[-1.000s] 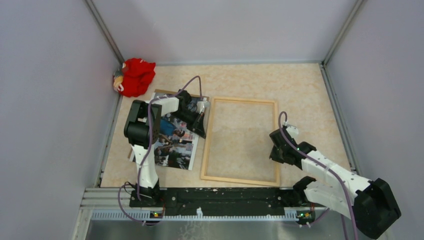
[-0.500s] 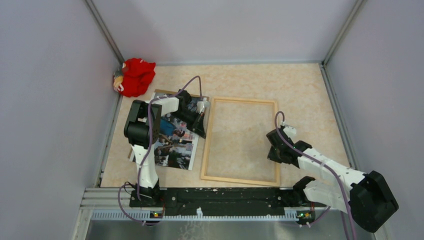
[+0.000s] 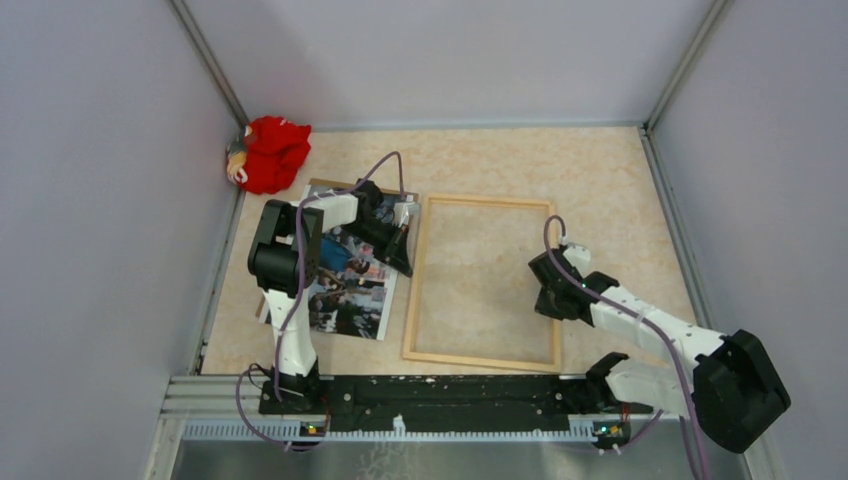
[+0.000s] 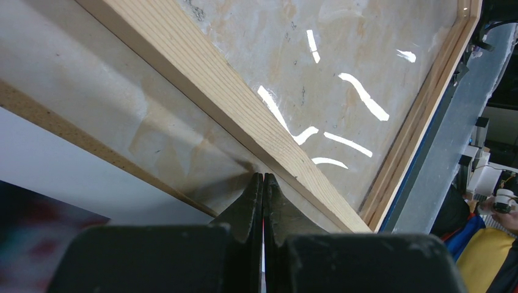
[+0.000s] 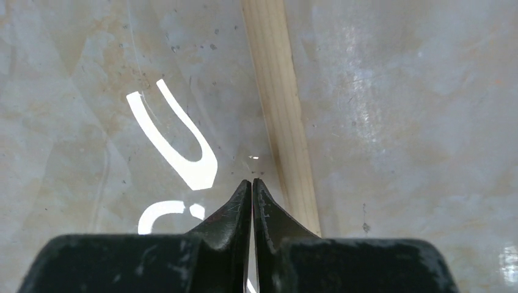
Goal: Put the photo into the frame
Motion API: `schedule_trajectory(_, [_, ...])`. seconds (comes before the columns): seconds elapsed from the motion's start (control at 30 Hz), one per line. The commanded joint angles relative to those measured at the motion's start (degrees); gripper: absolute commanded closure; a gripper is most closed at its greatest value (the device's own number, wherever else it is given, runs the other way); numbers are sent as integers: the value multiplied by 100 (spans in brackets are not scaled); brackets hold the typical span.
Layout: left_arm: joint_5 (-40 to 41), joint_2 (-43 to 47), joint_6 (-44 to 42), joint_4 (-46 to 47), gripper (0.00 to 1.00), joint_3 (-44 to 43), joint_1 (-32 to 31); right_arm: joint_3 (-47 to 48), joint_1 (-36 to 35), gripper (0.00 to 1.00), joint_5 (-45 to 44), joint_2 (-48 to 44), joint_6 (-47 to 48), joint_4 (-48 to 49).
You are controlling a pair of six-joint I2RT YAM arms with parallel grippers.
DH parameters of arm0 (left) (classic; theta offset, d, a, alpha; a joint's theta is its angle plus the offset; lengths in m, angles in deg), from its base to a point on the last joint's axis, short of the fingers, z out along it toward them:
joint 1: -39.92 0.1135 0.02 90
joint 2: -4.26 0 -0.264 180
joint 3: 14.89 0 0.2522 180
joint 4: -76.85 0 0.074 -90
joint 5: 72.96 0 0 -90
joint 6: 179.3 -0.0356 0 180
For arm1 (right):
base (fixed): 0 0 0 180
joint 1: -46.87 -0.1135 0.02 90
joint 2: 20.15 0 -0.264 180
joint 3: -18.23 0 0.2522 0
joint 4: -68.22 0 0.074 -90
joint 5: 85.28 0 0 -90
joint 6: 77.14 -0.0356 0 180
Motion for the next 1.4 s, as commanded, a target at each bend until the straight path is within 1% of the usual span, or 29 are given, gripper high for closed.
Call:
schedule_trajectory(0.0, [468,-175,-263,274,100,-13,31,867,-29,92,-560,-147,431,-445])
schedule_trajectory(0.07, [472,-168,-265,278,100,-13,40,1351,37,87,-754,47,732,-491])
schedule_trajectory(0.13, [475,-161,-266,281,100,-12,58,1674,172,86,-854,298,1016,-419])
schedule_trajectory(0.3, [452,-164,-283,298,100,32,107,1997,739,86,-665,752,1608,189])
schedule_trajectory(0.4, [437,-200,-285,328,100,47,129,2289,950,90,-726,1169,1881,505])
schedule_trajectory(0.5, [402,-213,-267,326,100,39,138,2549,1061,96,-686,1729,2006,772])
schedule_trajectory(0.67, [418,-179,-272,331,100,48,151,2840,1205,98,-649,2375,2188,1167])
schedule_trajectory(0.83, [412,-178,-285,339,100,79,172,2975,1373,99,-568,2863,2295,1422])
schedule_trajectory(1.03, [402,-147,-279,329,100,66,191,3049,1482,100,-562,3335,2276,1487])
schedule_trajectory(1.2, [387,-145,-285,318,100,56,199,2928,1507,100,-759,3438,2263,1553])
schedule_trajectory(1.37, [392,-146,-287,318,100,71,204,2876,1560,100,-769,3601,2241,1567])
